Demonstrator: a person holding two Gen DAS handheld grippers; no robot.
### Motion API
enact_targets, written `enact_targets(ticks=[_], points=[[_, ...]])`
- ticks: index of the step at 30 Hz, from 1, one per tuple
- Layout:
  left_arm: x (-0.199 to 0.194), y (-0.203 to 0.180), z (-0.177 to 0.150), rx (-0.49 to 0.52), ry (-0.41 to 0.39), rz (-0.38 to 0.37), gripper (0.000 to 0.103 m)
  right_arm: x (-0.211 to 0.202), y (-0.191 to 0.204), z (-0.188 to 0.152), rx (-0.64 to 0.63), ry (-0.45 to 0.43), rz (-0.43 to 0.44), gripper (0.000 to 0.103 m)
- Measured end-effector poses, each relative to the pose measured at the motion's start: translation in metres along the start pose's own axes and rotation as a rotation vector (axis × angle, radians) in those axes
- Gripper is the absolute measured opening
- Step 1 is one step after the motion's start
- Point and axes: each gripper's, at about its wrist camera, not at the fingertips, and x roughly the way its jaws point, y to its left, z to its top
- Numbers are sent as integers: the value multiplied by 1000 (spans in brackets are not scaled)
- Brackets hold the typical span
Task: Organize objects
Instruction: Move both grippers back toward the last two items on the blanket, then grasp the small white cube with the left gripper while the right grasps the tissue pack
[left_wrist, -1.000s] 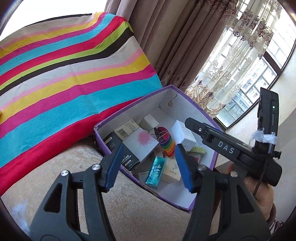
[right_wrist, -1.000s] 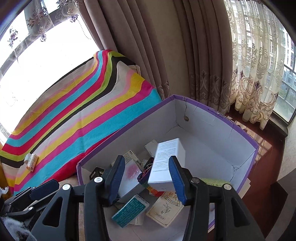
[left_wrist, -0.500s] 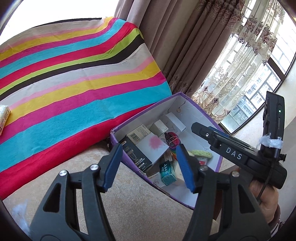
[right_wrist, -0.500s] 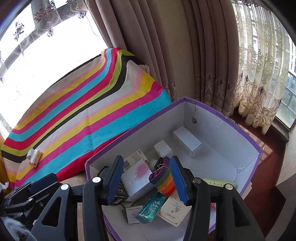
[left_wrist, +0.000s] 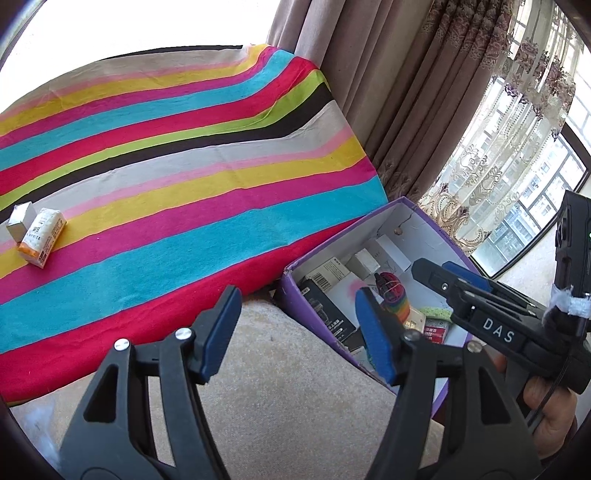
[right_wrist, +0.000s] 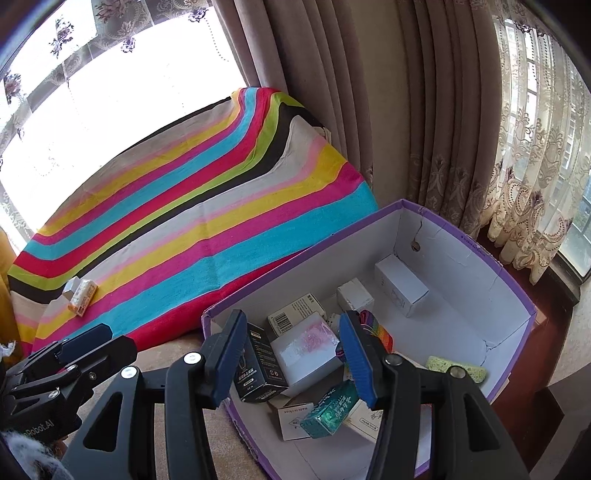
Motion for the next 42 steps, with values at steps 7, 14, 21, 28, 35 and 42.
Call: enact_targets(ticks=[7, 14, 21, 28, 35, 42], points=[[-9, 31, 6, -29, -10, 49, 72, 7, 33, -1, -62, 23, 23, 57], [-25, 99, 21, -136, -39, 142, 75, 19, 82, -3, -151, 48, 73, 67], [-50, 184, 43, -258, -68, 251, 81, 33, 141, -7, -258, 79, 141, 75], [-44, 274, 59, -344, -14, 325, 82, 43, 195, -7, -351, 100, 199, 84], [-10, 324, 68, -359, 69, 334, 82, 58, 245, -14, -446, 148, 238, 85], [21, 344, 61, -348, 138, 349, 63, 74, 284, -22, -508, 203, 262, 85]])
